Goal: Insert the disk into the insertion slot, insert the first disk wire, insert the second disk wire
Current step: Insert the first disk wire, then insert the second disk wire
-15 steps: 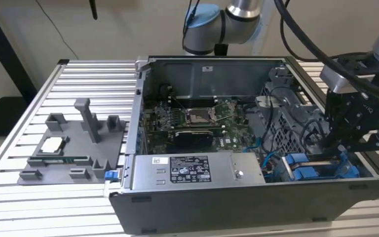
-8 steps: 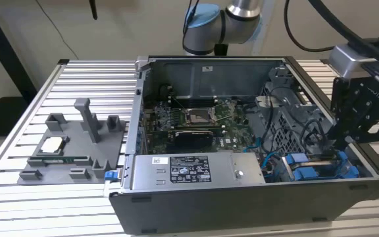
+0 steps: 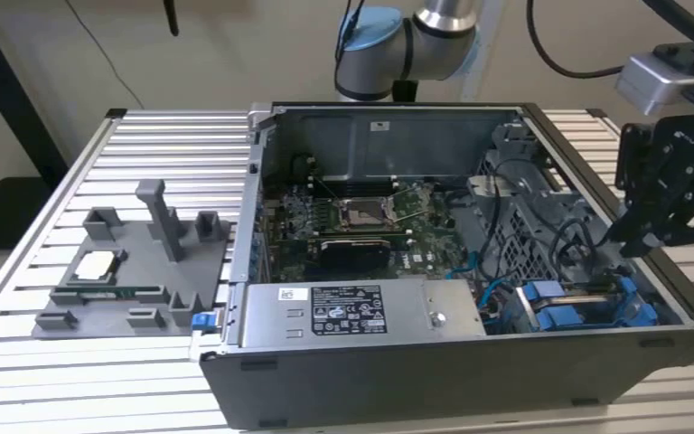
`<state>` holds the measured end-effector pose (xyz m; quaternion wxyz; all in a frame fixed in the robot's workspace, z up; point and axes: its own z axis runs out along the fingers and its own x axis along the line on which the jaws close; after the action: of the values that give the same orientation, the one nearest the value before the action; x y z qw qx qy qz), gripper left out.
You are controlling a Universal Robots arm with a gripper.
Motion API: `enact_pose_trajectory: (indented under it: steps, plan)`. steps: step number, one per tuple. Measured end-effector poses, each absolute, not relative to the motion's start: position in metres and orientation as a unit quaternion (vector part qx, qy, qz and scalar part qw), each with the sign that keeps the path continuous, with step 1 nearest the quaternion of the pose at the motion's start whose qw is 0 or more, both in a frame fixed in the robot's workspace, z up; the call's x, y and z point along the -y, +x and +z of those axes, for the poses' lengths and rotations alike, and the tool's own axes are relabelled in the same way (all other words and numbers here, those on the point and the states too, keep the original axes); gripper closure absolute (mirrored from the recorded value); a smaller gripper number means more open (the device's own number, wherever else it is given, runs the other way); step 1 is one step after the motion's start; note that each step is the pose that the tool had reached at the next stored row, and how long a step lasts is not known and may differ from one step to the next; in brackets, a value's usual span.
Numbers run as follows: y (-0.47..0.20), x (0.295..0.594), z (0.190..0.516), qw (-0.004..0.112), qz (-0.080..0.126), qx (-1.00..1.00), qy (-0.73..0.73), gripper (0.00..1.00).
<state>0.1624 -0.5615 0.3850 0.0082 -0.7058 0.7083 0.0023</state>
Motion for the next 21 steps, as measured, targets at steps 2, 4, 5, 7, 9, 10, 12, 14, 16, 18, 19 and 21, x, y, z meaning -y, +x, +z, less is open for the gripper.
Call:
enact_pose_trajectory:
  steps: [2,4,5,7,9,10,12,14,16,18,19,21]
  plan:
    - [0.165,0.558,0.385,0.008,0.002,-0.708,-0.706,0.74]
    - [0.166,0.554,0.386,0.008,0.002,-0.708,-0.706,0.74]
    - [0.166,0.552,0.387,0.008,0.002,-0.708,-0.706,0.74]
    - [0.167,0.548,0.389,0.008,0.002,-0.708,-0.706,0.74]
    - [0.169,0.546,0.389,0.008,0.002,-0.708,-0.706,0.74]
    - [0.17,0.545,0.39,0.008,0.002,-0.708,-0.706,0.74]
    - [0.174,0.543,0.39,0.008,0.002,-0.708,-0.706,0.74]
    - [0.178,0.543,0.39,0.009,0.003,-0.708,-0.707,0.74]
    - [0.182,0.542,0.39,0.009,0.003,-0.707,-0.707,0.74]
    - [0.185,0.541,0.39,0.009,0.004,-0.706,-0.708,0.74]
    - [0.186,0.541,0.39,0.01,0.004,-0.705,-0.709,0.74]
    - [0.188,0.541,0.39,0.01,0.004,-0.703,-0.711,0.74]
